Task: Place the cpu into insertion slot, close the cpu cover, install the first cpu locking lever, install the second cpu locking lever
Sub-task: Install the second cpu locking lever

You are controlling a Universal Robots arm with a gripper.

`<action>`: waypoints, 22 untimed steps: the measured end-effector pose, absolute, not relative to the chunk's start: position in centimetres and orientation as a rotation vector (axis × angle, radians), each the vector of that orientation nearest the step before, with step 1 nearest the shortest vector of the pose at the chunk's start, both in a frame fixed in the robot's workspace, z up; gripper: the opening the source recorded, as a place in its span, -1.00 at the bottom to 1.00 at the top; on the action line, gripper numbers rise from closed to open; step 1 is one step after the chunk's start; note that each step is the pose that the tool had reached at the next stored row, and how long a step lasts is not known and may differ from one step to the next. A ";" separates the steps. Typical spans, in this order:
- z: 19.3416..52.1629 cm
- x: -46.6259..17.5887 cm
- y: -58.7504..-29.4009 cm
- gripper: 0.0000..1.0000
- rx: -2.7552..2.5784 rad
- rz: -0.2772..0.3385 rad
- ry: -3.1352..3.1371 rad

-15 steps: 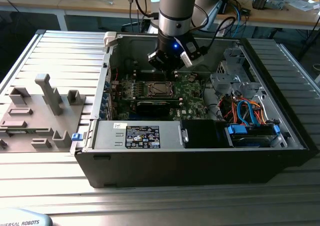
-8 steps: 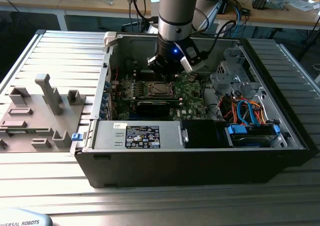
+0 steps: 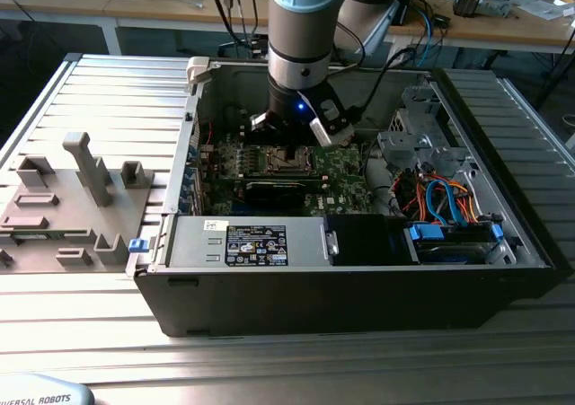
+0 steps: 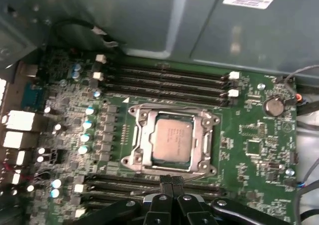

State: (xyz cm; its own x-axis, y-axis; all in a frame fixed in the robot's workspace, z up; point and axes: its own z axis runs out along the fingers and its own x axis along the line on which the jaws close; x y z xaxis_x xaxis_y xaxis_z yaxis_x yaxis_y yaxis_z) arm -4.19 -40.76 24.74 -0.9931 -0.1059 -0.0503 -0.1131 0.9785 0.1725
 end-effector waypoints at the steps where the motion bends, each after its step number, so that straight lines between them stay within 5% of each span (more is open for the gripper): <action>1: 24.7 -4.4 -41.1 -0.79 -0.171 0.275 3.084; 22: 21.5 -6.5 -41.6 -0.79 -0.172 0.287 3.082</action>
